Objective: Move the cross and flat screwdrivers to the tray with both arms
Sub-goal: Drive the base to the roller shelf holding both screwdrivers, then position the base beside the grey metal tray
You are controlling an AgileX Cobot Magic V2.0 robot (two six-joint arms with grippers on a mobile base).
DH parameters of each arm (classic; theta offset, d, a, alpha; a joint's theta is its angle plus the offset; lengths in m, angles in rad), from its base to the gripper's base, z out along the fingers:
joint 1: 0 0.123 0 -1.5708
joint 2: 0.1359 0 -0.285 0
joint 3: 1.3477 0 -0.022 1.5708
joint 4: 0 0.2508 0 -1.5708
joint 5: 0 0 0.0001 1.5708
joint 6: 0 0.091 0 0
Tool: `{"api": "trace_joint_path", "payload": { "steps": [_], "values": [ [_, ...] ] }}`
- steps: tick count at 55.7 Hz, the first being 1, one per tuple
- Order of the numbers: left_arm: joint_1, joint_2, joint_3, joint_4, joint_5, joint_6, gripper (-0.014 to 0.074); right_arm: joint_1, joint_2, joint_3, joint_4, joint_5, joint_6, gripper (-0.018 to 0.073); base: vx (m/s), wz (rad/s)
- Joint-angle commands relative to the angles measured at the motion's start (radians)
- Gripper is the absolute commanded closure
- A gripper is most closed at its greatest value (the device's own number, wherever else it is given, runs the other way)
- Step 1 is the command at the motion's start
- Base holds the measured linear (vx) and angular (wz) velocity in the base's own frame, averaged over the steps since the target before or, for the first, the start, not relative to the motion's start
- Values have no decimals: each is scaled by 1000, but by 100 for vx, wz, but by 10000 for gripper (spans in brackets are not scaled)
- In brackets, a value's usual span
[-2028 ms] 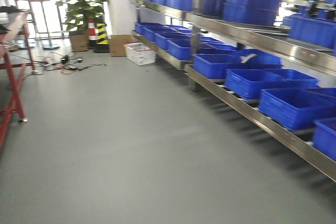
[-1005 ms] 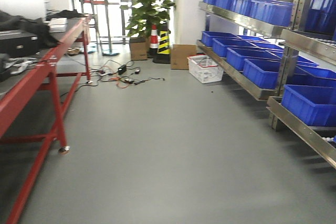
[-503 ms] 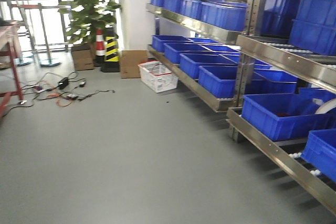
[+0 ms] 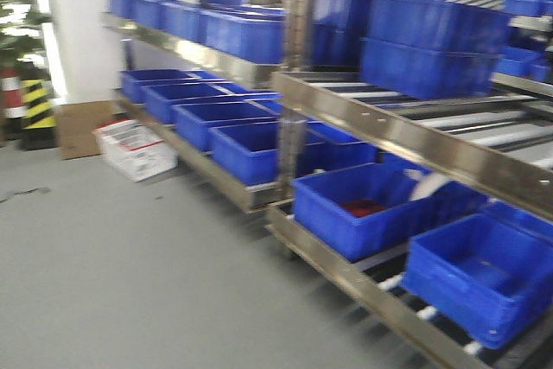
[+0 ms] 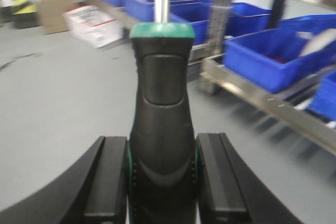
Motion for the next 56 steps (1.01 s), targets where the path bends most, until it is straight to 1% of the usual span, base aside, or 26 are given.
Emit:
{"api": "trace_joint_path", "payload": {
  "steps": [1, 18, 34, 45, 56],
  "values": [
    [0, 1, -28, -12, -88, -5, 599, -1, -1, -31, -4, -92, -4, 567, 51, -79],
    [0, 1, -28, -12, -88, -5, 599, -1, -1, -31, -4, -92, -4, 567, 47, -95],
    [0, 1, -28, -12, -88, -5, 599, -1, -1, -31, -4, -91, -4, 567, 37, -95],
    [0, 1, -28, -12, -88, -5, 599, -1, -1, -31, -4, -92, -4, 567, 33, -67],
    [0, 1, -28, -12, -88, -5, 599, -1, -1, -31, -4, -92, -4, 567, 34, -49]
  ]
}}
